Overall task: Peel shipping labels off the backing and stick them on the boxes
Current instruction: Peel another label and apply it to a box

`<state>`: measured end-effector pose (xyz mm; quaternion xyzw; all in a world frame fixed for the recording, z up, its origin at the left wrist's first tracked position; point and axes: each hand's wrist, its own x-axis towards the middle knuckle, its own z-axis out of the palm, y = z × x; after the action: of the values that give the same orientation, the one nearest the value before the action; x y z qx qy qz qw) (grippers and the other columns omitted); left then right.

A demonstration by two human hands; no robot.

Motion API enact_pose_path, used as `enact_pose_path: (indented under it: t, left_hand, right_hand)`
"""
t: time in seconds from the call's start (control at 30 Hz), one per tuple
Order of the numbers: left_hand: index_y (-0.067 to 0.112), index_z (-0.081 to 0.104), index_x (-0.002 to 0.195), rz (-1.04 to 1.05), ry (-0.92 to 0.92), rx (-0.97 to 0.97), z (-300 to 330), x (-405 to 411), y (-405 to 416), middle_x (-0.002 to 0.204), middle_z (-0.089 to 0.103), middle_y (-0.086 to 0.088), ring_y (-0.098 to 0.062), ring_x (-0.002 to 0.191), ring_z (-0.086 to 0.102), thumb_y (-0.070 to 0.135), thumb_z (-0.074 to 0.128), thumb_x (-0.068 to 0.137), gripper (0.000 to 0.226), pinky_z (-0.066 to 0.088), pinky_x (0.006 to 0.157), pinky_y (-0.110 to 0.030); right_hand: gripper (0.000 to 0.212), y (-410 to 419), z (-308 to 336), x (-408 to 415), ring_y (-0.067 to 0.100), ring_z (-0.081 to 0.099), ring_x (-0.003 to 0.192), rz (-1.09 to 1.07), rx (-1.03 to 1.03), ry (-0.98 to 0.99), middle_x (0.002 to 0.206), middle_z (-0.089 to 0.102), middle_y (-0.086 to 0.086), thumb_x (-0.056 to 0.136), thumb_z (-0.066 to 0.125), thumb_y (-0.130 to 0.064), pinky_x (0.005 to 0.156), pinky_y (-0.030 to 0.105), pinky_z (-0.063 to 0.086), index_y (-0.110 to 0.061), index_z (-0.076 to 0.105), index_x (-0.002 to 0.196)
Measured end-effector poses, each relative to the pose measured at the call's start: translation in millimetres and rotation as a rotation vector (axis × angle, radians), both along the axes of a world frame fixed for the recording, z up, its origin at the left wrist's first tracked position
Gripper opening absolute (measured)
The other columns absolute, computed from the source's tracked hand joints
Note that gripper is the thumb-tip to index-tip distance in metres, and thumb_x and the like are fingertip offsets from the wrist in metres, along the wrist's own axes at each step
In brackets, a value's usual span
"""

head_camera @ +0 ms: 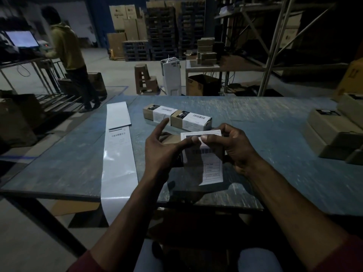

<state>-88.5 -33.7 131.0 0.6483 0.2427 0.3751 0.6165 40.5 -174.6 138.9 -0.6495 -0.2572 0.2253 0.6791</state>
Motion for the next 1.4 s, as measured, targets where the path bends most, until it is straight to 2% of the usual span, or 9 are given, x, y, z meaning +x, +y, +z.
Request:
enact_pose_path:
  t: [0.17, 0.37, 0.57, 0.67, 0.8, 0.93, 1.1, 1.2, 1.4]
  left_hand:
    - [0.045, 0.064, 0.136, 0.024, -0.013, -0.065, -1, 3, -2, 0.116, 0.069, -0.015, -0.031, 0.108, 0.070, 0.042, 0.104, 0.041, 0.102, 0.066, 0.070, -0.045]
    - [0.029, 0.070, 0.133, 0.011, -0.046, -0.166, -2, 7, -1, 0.101, 0.072, -0.014, -0.028, 0.098, 0.071, 0.009, 0.091, 0.067, 0.072, 0.061, 0.060, -0.027]
    - [0.023, 0.071, 0.131, 0.033, -0.019, -0.260, -1, 10, 2, 0.068, 0.073, 0.001, -0.028, 0.085, 0.076, 0.001, 0.073, 0.086, 0.050, 0.063, 0.080, -0.059]
    - [0.021, 0.069, 0.134, 0.029, -0.027, -0.242, -2, 10, 2, 0.080, 0.078, -0.006, -0.027, 0.088, 0.078, 0.022, 0.084, 0.085, 0.051, 0.063, 0.084, -0.054]
    - [0.019, 0.067, 0.134, 0.010, -0.007, -0.193, -2, 9, 2, 0.067, 0.074, 0.002, -0.013, 0.073, 0.077, 0.021, 0.093, 0.074, 0.065, 0.065, 0.072, -0.038]
    - [0.021, 0.066, 0.137, 0.006, 0.095, -0.197, -1, 11, 11, 0.089, 0.078, -0.015, -0.026, 0.083, 0.078, 0.017, 0.080, 0.088, 0.051, 0.065, 0.078, -0.050]
    - [0.038, 0.044, 0.150, -0.223, 0.248, -0.174, 7, 2, 26, 0.128, 0.064, -0.005, -0.027, 0.106, 0.069, 0.055, 0.071, 0.091, 0.068, 0.063, 0.073, -0.044]
    - [0.047, 0.053, 0.142, -0.273, 0.208, -0.052, 4, -2, 33, 0.138, 0.058, -0.006, -0.028, 0.117, 0.067, 0.056, 0.078, 0.085, 0.063, 0.063, 0.084, -0.046]
    - [0.026, 0.062, 0.135, -0.180, 0.073, -0.062, -2, 0, 25, 0.101, 0.077, 0.005, -0.006, 0.081, 0.077, 0.026, 0.075, 0.094, 0.043, 0.055, 0.060, -0.017]
  right_hand:
    - [0.017, 4, -2, -3, 0.008, 0.058, 0.061, -0.066, -0.009, 0.014, 0.076, 0.065, -0.002, 0.081, 0.086, -0.021, 0.046, 0.020, 0.040, -0.024, 0.069, 0.081]
    - [0.019, 6, 0, -5, 0.009, 0.063, 0.073, -0.090, -0.018, 0.061, 0.081, 0.070, -0.007, 0.083, 0.077, -0.010, 0.058, 0.024, 0.045, -0.026, 0.067, 0.086]
    - [0.011, 7, 0, -9, 0.012, 0.064, 0.073, -0.110, -0.034, 0.057, 0.082, 0.072, -0.005, 0.098, 0.066, -0.027, 0.062, 0.027, 0.047, -0.018, 0.072, 0.099]
    - [0.035, 10, 3, -12, 0.006, 0.067, 0.068, -0.111, -0.062, -0.006, 0.088, 0.074, -0.001, 0.090, 0.077, -0.042, 0.056, 0.023, 0.049, -0.011, 0.071, 0.107]
    - [0.022, 13, 1, -13, 0.007, 0.066, 0.073, -0.143, -0.108, -0.062, 0.098, 0.076, -0.001, 0.087, 0.082, -0.025, 0.050, 0.018, 0.046, -0.019, 0.072, 0.105]
    - [0.017, 10, 1, -8, 0.013, 0.063, 0.075, -0.112, -0.173, -0.002, 0.090, 0.072, 0.001, 0.099, 0.066, -0.025, 0.063, 0.026, 0.044, -0.014, 0.074, 0.110]
    - [0.050, 3, 4, 10, 0.025, 0.072, 0.078, -0.115, -0.260, 0.077, 0.085, 0.079, 0.007, 0.100, 0.059, -0.058, 0.071, 0.035, 0.053, -0.014, 0.080, 0.104]
    - [0.064, 0, 5, 20, 0.028, 0.077, 0.085, -0.027, -0.254, 0.189, 0.096, 0.081, 0.011, 0.092, 0.058, -0.071, 0.073, 0.039, 0.058, -0.013, 0.077, 0.112]
    - [0.052, -7, 6, 20, 0.031, 0.077, 0.104, 0.210, -0.123, 0.208, 0.116, 0.078, 0.014, 0.083, 0.080, -0.035, 0.082, 0.040, 0.061, -0.009, 0.068, 0.127]
